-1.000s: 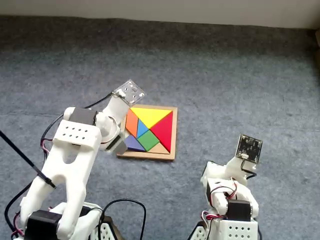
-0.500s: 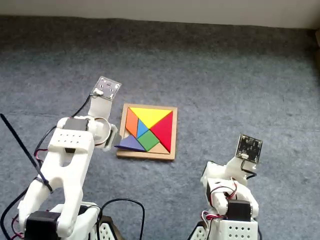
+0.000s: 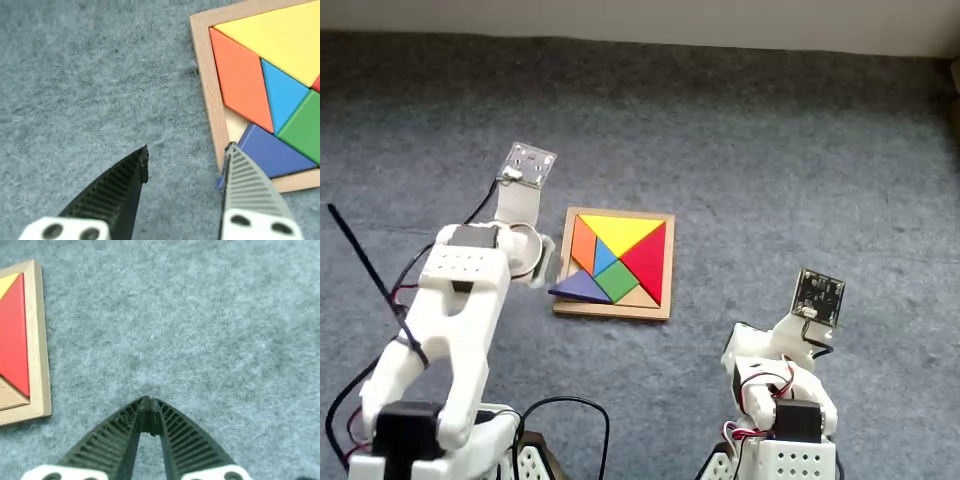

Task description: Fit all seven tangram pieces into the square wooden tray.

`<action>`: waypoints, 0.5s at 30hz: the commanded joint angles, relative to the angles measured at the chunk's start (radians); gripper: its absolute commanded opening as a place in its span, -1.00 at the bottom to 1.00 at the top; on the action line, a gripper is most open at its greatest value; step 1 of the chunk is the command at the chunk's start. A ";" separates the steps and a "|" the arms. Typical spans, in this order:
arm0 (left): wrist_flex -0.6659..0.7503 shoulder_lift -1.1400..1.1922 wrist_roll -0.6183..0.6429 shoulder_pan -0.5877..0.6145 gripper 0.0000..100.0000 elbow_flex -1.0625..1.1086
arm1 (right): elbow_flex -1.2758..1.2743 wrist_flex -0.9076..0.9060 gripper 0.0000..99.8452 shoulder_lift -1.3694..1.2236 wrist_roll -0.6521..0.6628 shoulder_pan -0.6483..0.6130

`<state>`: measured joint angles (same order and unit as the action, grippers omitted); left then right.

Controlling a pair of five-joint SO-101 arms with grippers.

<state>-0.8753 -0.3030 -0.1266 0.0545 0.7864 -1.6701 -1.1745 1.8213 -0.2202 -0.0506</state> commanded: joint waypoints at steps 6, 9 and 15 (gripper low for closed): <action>-0.115 0.223 0.012 0.015 -0.64 -0.193 | -0.143 0.018 -0.99 0.013 0.009 0.012; -0.160 0.223 0.012 0.010 -0.64 -0.189 | -0.143 0.018 -0.99 0.013 0.009 0.012; -0.230 0.179 0.012 0.002 -0.64 -0.151 | -0.143 0.018 -0.99 0.013 0.009 0.012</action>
<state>-1.0748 -0.0775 -0.1204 0.0545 0.6406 -1.6701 -1.1745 1.8213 -0.2202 -0.0506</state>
